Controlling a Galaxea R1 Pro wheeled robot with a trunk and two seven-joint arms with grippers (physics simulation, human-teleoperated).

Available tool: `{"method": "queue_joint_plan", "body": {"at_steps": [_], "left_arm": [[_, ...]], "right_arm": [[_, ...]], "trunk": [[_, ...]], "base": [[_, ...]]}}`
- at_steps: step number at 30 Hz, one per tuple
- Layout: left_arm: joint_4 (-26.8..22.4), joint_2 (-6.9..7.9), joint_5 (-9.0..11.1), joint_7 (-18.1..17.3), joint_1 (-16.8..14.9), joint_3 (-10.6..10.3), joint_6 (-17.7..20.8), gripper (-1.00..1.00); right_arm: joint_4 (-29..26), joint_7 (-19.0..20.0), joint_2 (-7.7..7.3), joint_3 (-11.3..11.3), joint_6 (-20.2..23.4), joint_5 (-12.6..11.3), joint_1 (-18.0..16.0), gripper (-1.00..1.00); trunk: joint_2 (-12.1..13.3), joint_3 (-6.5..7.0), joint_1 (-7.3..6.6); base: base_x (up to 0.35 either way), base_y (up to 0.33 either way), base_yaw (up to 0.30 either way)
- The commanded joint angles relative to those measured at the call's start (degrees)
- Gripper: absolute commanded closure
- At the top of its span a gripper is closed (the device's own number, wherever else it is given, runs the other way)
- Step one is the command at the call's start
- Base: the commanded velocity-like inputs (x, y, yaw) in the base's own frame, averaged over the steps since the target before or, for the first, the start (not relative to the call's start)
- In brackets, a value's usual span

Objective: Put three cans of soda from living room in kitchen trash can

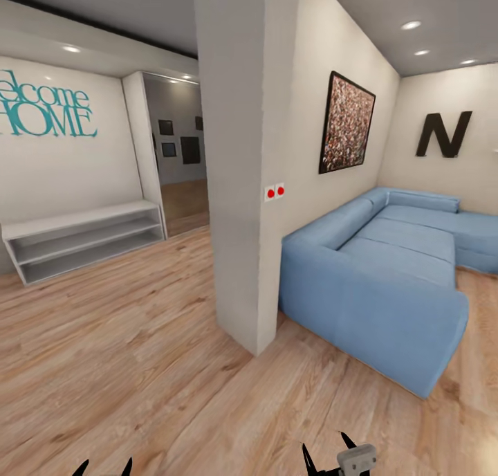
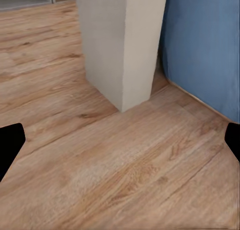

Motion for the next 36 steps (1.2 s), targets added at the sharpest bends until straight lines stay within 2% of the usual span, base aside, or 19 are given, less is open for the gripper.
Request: {"method": "queue_joint_plan", "body": {"at_steps": [1,10,23,36], "left_arm": [[0.0,0.0,0.0,0.0,0.0,0.0,0.0,-1.0],[-0.03,0.0,0.0,0.0,0.0,0.0,0.0,-1.0],[-0.09,0.0,0.08,0.0,0.0,-0.18,0.04,-1.0],[-0.01,0.0,-0.03,0.0,0.0,-0.25,0.05,-1.0]], "right_arm": [[0.0,0.0,0.02,0.0,0.0,-0.01,0.0,-1.0],[0.0,-0.04,0.05,0.0,-0.08,-0.02,0.0,-1.0],[-0.08,-0.14,0.14,0.5,0.06,-0.02,-0.04,-1.0],[-0.04,-0.07,0.14,0.42,0.09,-0.03,-0.05,-1.0]], "trunk": [[0.0,0.02,0.0],[0.0,0.16,0.0],[0.0,0.18,0.0],[0.0,0.18,0.0]], "base": [[0.0,0.0,-0.253],[0.0,0.0,-0.219],[0.002,0.006,-0.04],[0.092,0.222,-0.232]]}}
